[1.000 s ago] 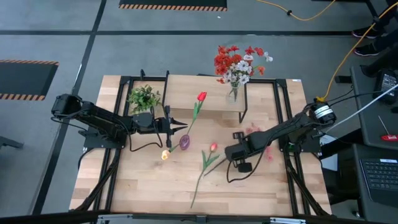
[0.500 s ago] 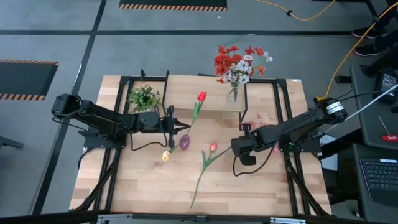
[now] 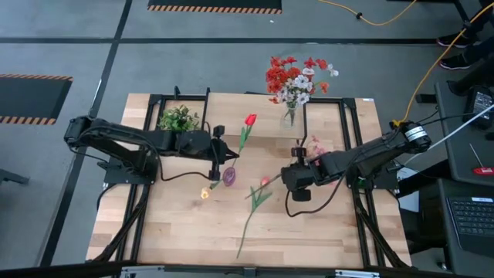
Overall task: Pick and place flowers into a vace then onto a shelf
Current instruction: Put the pink flowers into the purple vase
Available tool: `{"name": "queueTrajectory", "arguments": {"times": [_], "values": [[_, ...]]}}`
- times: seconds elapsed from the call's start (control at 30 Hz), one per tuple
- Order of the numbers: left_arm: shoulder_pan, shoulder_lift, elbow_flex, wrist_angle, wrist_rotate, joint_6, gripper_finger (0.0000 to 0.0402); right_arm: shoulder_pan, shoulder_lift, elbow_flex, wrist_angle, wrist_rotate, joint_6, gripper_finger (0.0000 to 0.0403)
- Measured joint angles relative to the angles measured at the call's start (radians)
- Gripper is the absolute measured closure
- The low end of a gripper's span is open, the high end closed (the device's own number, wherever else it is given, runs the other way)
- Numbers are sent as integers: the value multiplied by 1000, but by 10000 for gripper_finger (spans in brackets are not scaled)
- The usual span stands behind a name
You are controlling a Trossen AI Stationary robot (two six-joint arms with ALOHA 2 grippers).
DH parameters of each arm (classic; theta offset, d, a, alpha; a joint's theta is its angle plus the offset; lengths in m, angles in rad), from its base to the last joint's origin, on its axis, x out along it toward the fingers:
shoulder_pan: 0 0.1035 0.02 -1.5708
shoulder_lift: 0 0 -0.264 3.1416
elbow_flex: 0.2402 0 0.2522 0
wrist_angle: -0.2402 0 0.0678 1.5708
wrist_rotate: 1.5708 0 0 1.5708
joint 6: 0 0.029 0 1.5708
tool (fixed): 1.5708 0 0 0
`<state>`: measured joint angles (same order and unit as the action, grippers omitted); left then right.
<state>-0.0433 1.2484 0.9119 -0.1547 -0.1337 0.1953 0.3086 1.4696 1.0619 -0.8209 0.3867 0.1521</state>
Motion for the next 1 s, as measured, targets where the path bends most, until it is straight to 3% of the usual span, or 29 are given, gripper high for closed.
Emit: {"name": "queueTrajectory", "arguments": {"times": [0.27, 0.43, 0.73, 0.9, 1.0], "values": [[0, 1, 240, -297, 53, -10, 393, -48, 27, 67, 20, 41, 85, 403], [0, 31, 346, -408, 48, -114, 393, -52, 109, 170, -3, 87, 50, 403], [8, 231, 576, -746, 93, -211, 393, -65, 252, 380, -154, 209, 128, 403], [9, 351, 748, -887, 93, -209, 393, -65, 272, 420, -150, 222, 136, 403], [4, 388, 786, -914, 77, -161, 393, -64, 272, 424, -146, 223, 138, 403]]}}
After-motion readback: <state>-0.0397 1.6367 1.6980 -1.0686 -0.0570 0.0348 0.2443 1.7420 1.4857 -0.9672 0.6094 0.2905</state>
